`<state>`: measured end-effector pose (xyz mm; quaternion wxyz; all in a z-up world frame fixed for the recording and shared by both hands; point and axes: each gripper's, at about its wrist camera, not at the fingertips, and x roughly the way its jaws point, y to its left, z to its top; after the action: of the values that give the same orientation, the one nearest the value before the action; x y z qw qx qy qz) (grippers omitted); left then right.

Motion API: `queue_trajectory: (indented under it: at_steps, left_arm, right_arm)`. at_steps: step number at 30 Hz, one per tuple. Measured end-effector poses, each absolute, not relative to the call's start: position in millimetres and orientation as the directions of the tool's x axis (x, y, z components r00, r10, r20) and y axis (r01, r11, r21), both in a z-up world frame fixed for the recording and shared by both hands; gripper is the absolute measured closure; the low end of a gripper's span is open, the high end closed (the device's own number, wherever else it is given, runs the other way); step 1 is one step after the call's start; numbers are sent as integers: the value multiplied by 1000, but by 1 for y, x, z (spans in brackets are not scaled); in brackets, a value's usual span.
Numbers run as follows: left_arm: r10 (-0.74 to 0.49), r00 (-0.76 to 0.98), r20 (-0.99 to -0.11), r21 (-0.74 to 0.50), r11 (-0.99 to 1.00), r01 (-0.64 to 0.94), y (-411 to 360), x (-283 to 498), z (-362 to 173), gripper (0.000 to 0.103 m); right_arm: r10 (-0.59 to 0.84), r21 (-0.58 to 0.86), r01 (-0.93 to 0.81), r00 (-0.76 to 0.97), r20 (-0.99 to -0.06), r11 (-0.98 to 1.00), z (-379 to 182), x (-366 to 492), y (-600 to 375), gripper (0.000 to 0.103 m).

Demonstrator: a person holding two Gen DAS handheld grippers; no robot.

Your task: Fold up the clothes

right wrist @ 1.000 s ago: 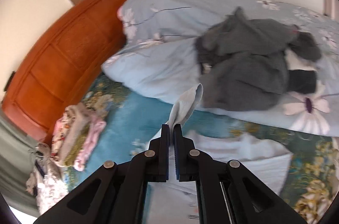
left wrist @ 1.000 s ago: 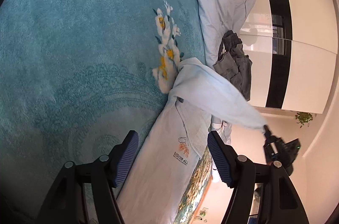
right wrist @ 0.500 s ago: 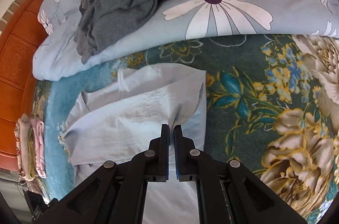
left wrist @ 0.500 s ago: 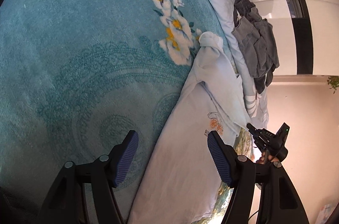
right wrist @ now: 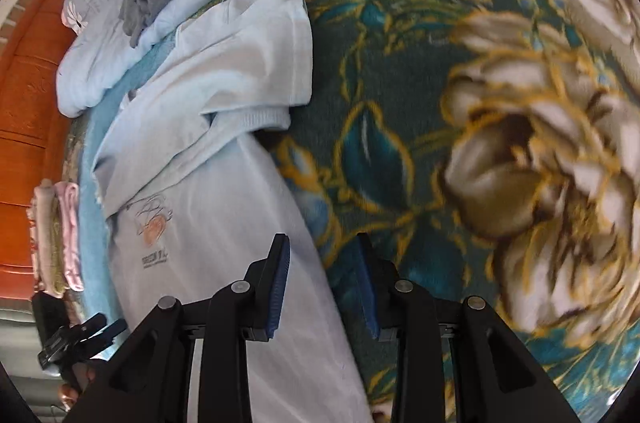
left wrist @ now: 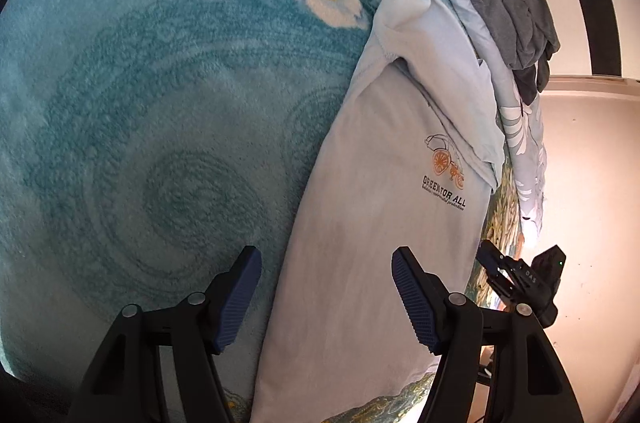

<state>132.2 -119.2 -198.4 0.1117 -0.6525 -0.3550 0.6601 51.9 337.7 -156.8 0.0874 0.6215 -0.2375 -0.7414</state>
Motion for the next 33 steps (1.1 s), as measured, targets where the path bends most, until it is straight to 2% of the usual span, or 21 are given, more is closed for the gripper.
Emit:
queue_trajectory:
  at_steps: [5,11,16,20,23,26,28,30,31,33]
  left_arm:
    - [611,-71,-788,-605,-749,270,-105,139,-199,32]
    - [648,58,-760,-609,-740,285,-85,154,-211,32]
    - [676,105,-729,-616,-715,330,-80,168,-214,32]
    - [657,171,-734,-590,-741,320,-69,181,-214,33]
    - [592,231,-772,-540,-802,254,-54,188,-209,35]
    - [503,312,-806,-474,-864,170,-35,199,-207,38]
    - [413,359,-837,-408,-908,94,-21,208,-205,47]
    - [325,353,-878,-337,-941,27,-12,211,-201,66]
    - [297,349,-889,-313,-950,10,-10,213,-199,72]
    - [257,337,-906,-278,-960,-15,-7,215,-196,89]
  right_arm:
    - [-594,619,-250,-176,-785,-744,-169,98,357,68]
    - [-695,690,-249,-85,-714,-679,-179,145,359,68]
    - [-726,712,-238,-37,-686,-660,-184,176,359,68]
    - [-739,728,-283,-87,-668,-624,-188,179,364,68]
    - [-713,706,-243,-69,-697,-666,-182,176,357,67]
    - [-684,676,-195,-32,-729,-711,-176,177,348,73]
    - [-675,665,-181,-8,-737,-724,-176,182,347,75]
    - [-669,657,-190,3,-743,-730,-177,189,348,83]
    - [-665,652,-193,8,-747,-734,-179,193,348,90]
    - [-650,637,-182,19,-759,-749,-179,199,346,96]
